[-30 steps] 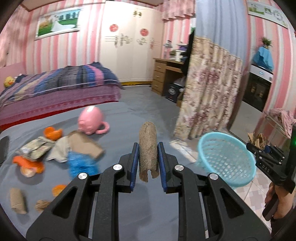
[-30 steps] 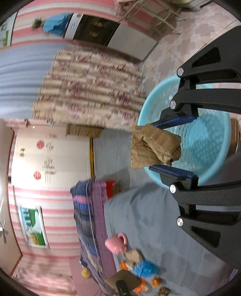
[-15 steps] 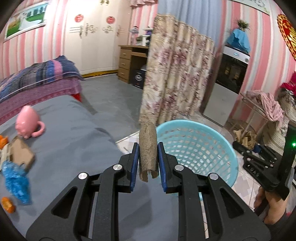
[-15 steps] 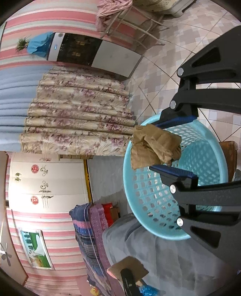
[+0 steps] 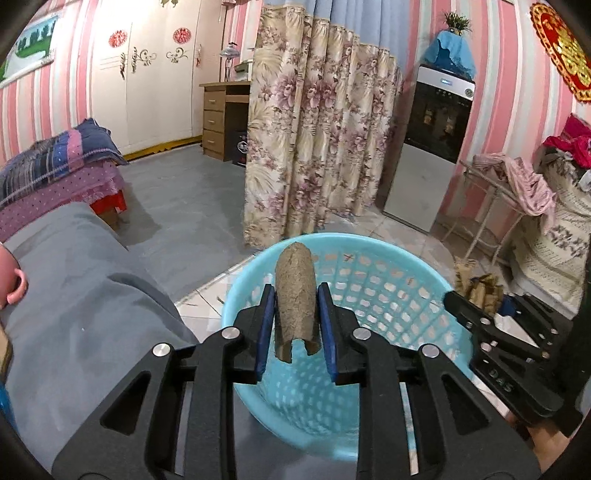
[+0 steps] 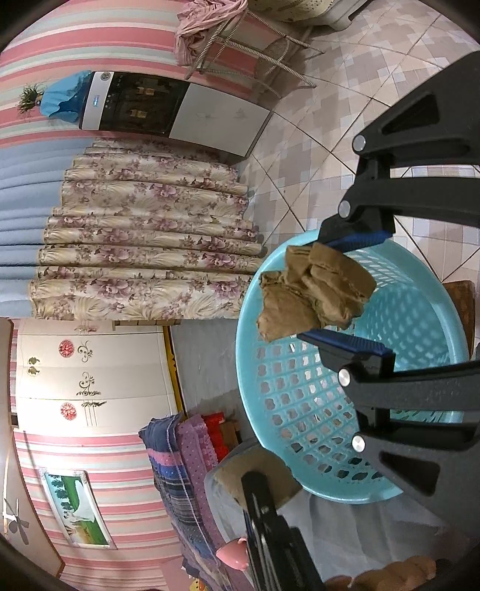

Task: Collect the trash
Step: 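Open both tools to drop the tube and paper into the basket, then move both tools back over the table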

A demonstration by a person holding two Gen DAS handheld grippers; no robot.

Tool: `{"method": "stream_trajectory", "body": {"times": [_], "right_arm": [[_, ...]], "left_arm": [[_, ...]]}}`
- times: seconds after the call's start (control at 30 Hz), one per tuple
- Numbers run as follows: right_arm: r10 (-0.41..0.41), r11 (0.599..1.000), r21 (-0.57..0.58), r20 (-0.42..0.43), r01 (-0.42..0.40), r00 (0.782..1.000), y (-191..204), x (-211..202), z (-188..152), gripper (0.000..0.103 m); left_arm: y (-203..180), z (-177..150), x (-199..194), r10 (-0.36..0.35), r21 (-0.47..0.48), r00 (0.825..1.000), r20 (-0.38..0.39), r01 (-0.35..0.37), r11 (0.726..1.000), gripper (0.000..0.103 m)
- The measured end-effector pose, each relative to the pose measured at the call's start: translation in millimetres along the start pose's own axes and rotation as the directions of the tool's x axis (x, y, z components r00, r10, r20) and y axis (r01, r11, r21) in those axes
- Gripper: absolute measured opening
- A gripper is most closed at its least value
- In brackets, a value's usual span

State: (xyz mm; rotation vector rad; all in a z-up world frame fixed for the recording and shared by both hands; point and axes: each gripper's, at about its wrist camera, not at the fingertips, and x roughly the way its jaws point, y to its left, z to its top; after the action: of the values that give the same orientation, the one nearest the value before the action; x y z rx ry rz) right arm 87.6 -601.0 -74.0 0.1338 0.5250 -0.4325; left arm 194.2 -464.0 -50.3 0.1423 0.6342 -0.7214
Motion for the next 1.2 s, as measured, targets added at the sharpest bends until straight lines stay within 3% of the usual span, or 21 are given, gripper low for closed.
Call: {"method": "stream_trajectory", "body": {"times": [0.1, 0.13, 0.33, 0.53, 0.6, 0.63, 0.67, 0.77, 0.97, 1.2], "right_arm": [[0.003, 1.000, -0.007, -0.003, -0.003, 1.000, 0, 4, 1, 0.039], [0.004, 1.000, -0.009, -0.004, -0.004, 1.000, 1, 5, 1, 0.039], [0.011, 1.000, -0.013, -0.006, -0.011, 1.000, 8, 11, 2, 0.039], [0.014, 1.000, -0.025, 0.000, -0.014, 1.000, 21, 17, 6, 0.040], [0.006, 1.000, -0.021, 0.005, -0.006, 1.000, 24, 19, 7, 0.051], [0.011, 1.000, -0.014, 0.007, -0.011, 1.000, 25, 20, 8, 0.065], [0.007, 1.000, -0.015, 0.008, -0.007, 1.000, 26, 20, 9, 0.072], [-0.028, 0.999, -0.031, 0.008, 0.028, 1.000, 30, 19, 11, 0.085], [-0.053, 0.998, -0.021, 0.015, 0.053, 0.999, 37, 7, 12, 0.096], [0.013, 0.999, -0.042, 0.032, -0.012, 0.999, 79, -17, 18, 0.098]], "left_arm": [[2, 3, 5, 0.021, 0.020, 1.000, 0.000, -0.021, 1.000, 0.062], [3, 4, 3, 0.032, 0.026, 0.999, 0.011, -0.032, 0.999, 0.069], [18, 2, -13, 0.074, 0.025, 0.996, 0.046, -0.075, 0.997, 0.087], [36, -6, -29, 0.111, -0.002, 0.993, 0.051, -0.111, 0.994, 0.093], [40, -8, -35, 0.120, -0.014, 0.991, 0.055, -0.119, 0.993, 0.094], [42, -9, -37, 0.124, -0.018, 0.991, 0.057, -0.123, 0.992, 0.094], [44, -9, -41, 0.128, -0.023, 0.990, 0.061, -0.126, 0.992, 0.095], [53, -13, -54, 0.138, -0.049, 0.988, 0.074, -0.135, 0.990, 0.097], [67, -20, -84, 0.192, -0.074, 0.977, 0.092, -0.186, 0.980, 0.097], [99, -37, -140, 0.273, -0.104, 0.954, 0.121, -0.261, 0.960, 0.097]]}}
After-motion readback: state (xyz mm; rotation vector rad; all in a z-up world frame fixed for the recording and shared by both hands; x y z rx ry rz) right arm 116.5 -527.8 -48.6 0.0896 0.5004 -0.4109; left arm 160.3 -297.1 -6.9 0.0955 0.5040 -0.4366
